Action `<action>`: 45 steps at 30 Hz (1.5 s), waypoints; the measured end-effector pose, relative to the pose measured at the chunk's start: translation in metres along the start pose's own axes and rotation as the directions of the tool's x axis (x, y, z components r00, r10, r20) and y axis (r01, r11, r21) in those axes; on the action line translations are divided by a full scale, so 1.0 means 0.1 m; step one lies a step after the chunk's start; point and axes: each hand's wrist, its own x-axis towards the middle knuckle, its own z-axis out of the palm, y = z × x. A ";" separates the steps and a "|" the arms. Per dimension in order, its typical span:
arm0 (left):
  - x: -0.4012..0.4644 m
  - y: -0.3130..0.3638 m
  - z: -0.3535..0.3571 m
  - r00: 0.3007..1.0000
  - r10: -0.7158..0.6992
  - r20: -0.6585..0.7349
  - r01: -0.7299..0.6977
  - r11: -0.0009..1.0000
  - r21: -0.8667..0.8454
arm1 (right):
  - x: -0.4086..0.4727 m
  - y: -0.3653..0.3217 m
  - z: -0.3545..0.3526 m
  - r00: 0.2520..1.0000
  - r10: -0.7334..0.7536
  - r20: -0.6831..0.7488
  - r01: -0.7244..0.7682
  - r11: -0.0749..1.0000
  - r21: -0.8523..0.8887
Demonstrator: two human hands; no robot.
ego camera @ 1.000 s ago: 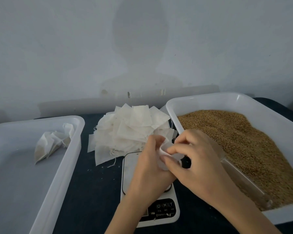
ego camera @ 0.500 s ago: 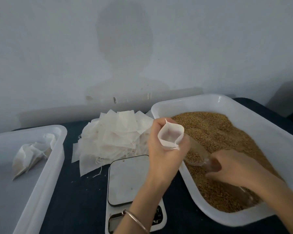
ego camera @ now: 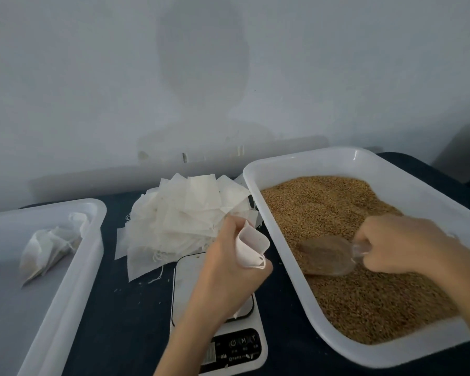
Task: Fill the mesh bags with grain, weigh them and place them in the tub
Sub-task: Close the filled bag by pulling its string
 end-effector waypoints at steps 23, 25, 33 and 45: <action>-0.01 -0.03 0.19 0.996 -0.034 0.082 0.037 0.999 -0.036 | -0.01 -0.04 0.32 0.939 0.011 -0.343 0.230 0.720 0.654; 0.02 -0.06 0.19 0.996 -0.051 0.077 0.053 0.998 -0.023 | -0.07 0.00 0.31 0.933 -0.014 -0.360 0.266 0.702 0.661; 0.16 -0.18 0.10 0.993 -0.104 0.056 0.101 0.993 0.061 | -0.34 0.23 -0.03 0.919 -0.253 -0.303 0.392 0.676 0.624; 0.10 -0.14 0.22 0.994 0.044 0.100 -0.046 0.999 0.015 | -0.49 0.23 -0.64 0.888 -0.449 -0.102 0.456 0.825 0.334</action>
